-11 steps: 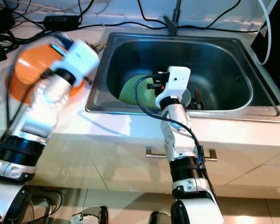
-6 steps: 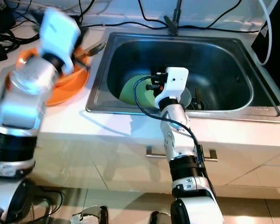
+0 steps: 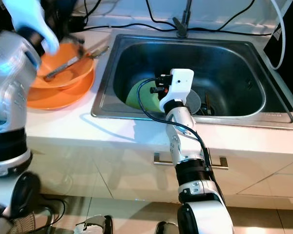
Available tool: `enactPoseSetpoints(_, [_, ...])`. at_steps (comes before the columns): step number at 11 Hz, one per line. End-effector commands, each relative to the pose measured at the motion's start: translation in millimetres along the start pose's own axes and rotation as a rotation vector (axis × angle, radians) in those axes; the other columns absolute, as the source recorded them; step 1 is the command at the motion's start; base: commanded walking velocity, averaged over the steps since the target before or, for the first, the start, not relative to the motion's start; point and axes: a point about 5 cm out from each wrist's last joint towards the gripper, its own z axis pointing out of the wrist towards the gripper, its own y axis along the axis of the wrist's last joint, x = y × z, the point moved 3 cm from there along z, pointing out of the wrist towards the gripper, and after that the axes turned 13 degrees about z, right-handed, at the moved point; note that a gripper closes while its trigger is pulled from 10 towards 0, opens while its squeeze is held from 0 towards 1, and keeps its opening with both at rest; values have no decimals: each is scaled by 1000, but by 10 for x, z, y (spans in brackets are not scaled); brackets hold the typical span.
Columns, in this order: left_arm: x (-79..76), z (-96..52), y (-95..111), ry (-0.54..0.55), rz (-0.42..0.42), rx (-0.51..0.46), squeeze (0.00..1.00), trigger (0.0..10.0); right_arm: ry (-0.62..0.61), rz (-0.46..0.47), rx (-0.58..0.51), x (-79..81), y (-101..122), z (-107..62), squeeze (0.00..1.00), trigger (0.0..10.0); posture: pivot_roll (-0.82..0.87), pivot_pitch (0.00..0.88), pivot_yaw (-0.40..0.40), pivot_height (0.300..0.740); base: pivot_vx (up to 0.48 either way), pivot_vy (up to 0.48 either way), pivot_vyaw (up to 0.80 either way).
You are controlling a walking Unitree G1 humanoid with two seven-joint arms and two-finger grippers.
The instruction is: Kitchen organization
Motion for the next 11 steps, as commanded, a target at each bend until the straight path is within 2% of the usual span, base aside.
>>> enactPoseSetpoints(1, [-6,-5,90,-15,-53,-26,0,10000,22,1,-9,49,28,35,0,10000,175,60,-10,740,0,0,0])
enactPoseSetpoints(2, [-7,-10,158,-26,-86,-44,0,10000,24,2,-10,54,29,41,0,10000,175,57,-9,740,0,0,0])
enactPoseSetpoints(3, [19,-8,261,-18,-89,-102,0,10000,26,2,-12,57,32,44,0,10000,174,52,-8,740,0,0,0])
enactPoseSetpoints(4, [-50,-14,413,-52,-66,-213,0,10000,27,2,-12,62,24,49,0,10000,173,39,-4,740,0,0,0])
enactPoseSetpoints(5, [-158,-25,469,-91,-90,-268,0,10000,28,3,-13,68,19,51,0,10000,164,32,0,740,0,0,0])
enactPoseSetpoints(6, [-295,-44,385,-92,-216,-298,0,10000,22,-2,-21,50,31,43,0,10000,153,26,4,740,0,0,0])
enactPoseSetpoints(7, [-334,-44,284,-88,-264,-275,0,10000,15,-7,-27,25,47,38,0,10000,149,24,4,740,0,0,0])
enactPoseSetpoints(10, [-502,-49,-92,-84,-313,-202,0,10000,13,-64,-33,-58,94,20,0,10000,143,46,-5,740,0,0,0])
enactPoseSetpoints(11, [-509,-58,-151,-77,-325,-190,0,10000,21,-73,-30,-70,93,7,502,10000,139,48,-6,740,0,0,0])
